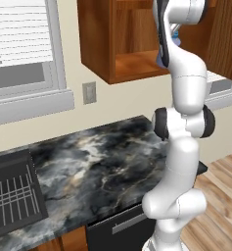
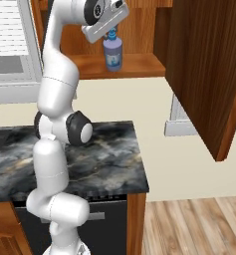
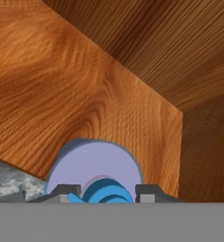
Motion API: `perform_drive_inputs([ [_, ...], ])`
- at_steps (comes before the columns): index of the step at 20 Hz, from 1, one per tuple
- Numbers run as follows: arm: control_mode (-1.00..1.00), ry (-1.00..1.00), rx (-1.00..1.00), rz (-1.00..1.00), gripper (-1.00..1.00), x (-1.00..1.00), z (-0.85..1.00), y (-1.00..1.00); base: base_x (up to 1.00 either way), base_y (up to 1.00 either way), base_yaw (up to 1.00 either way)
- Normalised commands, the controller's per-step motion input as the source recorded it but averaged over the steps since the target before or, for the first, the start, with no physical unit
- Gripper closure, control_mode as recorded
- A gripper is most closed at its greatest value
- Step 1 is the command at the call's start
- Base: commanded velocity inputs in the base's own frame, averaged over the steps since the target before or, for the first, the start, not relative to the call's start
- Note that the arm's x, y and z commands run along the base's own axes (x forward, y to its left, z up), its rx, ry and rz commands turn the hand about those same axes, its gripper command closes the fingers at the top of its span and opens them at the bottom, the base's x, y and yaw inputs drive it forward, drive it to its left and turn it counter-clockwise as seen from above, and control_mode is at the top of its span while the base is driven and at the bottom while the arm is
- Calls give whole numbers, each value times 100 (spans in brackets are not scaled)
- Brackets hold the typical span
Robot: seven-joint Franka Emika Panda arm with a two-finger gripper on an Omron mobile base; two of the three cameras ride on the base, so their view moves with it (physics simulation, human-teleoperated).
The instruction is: Pick up the bar soap and soap dispenser from the sink, and place them back in the cabinet, and close the cabinet door.
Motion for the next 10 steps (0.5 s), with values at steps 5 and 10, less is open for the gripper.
perform_drive_inputs([
  [5,-100,0,1,0,100,2,0,0,0,0,0],
  [10,-100,0,3,1,100,0,0,0,0,0,0],
])
